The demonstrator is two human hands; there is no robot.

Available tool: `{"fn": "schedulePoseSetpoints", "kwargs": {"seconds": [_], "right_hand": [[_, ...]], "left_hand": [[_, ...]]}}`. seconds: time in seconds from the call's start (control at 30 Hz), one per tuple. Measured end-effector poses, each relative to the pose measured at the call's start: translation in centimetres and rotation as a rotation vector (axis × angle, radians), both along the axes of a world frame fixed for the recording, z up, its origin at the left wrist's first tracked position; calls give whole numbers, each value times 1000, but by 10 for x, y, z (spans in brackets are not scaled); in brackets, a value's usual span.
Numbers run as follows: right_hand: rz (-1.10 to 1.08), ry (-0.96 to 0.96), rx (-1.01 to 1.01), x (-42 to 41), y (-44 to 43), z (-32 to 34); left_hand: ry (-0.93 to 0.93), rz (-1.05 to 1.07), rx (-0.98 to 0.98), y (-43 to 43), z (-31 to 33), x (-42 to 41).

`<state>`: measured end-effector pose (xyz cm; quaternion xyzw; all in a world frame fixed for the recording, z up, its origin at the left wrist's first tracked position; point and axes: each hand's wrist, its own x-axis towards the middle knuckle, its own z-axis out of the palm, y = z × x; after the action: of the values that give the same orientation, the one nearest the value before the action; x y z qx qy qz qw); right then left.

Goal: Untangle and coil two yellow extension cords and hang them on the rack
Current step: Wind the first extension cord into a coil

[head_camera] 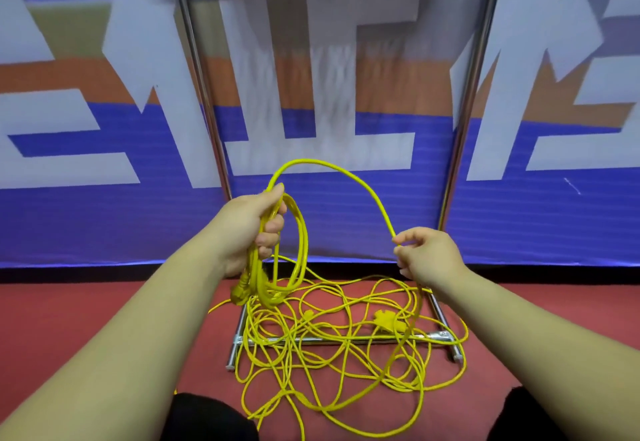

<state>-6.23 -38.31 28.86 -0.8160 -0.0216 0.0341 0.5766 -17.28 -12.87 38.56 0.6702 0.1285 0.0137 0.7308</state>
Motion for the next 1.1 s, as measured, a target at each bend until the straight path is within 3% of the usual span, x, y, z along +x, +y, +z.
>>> {"fn": "schedulePoseSetpoints", "kwargs": {"seconds": [0.1, 0.33, 0.7, 0.87, 1.1], "right_hand": [[48, -1, -152, 7, -5, -11], [332, -99, -537, 1, 11, -5], [822, -76, -578, -39, 15, 29], [705, 16, -367, -33, 16, 23], [465, 66, -384, -22, 14, 16]], "left_hand": [[-60, 4, 37, -1, -8, 6], [-130, -16, -317, -1, -7, 16], [-138, 141, -422, 3, -16, 22], [-202, 263, -445, 4, -17, 30], [-177, 172, -393, 1, -20, 30]]}}
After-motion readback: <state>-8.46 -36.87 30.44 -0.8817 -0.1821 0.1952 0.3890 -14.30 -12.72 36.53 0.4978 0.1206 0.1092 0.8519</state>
